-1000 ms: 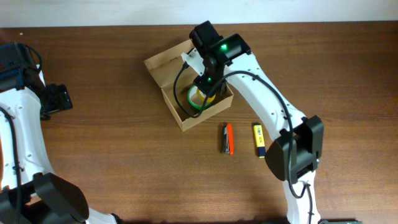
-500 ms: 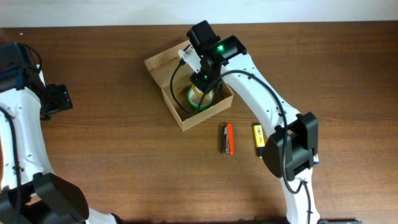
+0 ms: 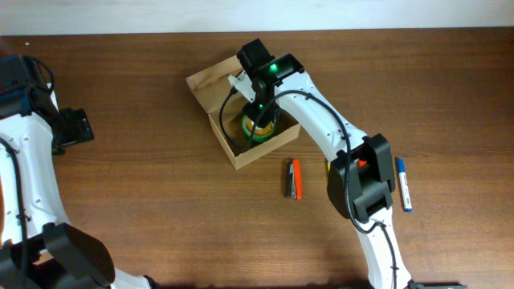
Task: Pack container
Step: 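Carry the yellow tape into the box onto the green tape, then move the right gripper over the blue-capped white marker, then lower the right gripper and grasp the blue-capped marker, then carry the blue marker into the box and release it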
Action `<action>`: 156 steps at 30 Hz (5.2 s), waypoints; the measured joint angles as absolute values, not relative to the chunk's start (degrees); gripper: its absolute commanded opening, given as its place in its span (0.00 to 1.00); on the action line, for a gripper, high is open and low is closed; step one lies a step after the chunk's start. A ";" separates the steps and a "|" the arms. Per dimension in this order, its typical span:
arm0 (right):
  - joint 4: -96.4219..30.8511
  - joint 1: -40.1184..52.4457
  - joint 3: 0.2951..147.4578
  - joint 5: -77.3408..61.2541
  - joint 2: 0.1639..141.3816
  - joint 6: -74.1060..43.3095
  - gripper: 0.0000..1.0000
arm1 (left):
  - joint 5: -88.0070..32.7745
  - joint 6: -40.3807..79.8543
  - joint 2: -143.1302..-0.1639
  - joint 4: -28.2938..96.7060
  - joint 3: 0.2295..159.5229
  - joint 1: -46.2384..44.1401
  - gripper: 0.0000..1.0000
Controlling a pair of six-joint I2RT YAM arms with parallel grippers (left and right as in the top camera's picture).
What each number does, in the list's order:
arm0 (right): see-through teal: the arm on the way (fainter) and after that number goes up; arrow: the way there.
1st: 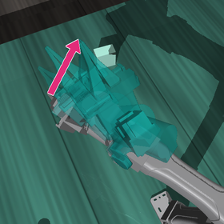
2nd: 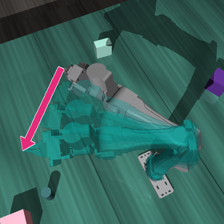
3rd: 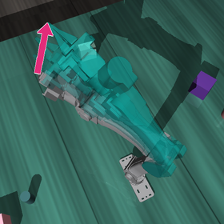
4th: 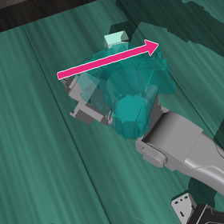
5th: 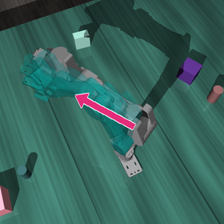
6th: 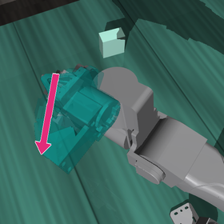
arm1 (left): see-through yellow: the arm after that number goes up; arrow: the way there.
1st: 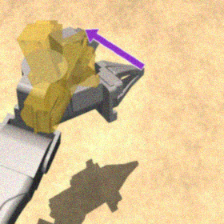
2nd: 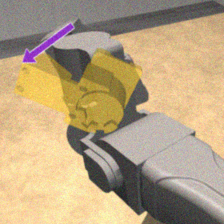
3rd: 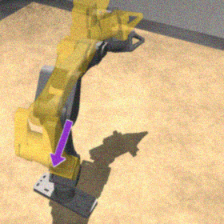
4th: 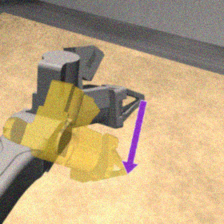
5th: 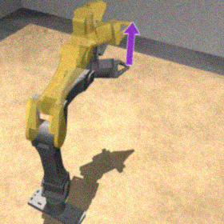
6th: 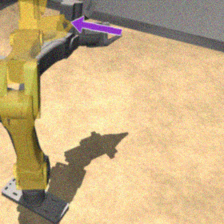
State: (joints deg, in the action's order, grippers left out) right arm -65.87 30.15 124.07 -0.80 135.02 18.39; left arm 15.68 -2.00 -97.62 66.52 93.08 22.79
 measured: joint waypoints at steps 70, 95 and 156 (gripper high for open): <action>-65.54 -17.98 72.07 0.78 103.13 11.60 0.55 | 15.68 -2.00 -97.62 66.52 93.08 22.79 1.00; -54.94 -17.98 71.64 4.29 108.92 12.27 0.56 | 15.68 -2.00 -97.62 66.52 93.08 22.79 1.00; -75.66 3.22 115.59 -6.11 104.81 13.47 0.04 | 15.68 -2.00 -97.62 66.52 93.08 22.76 1.00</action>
State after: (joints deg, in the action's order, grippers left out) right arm -75.66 3.22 115.59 -6.11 104.81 13.47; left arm 15.68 -2.00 -97.62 66.52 93.08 22.76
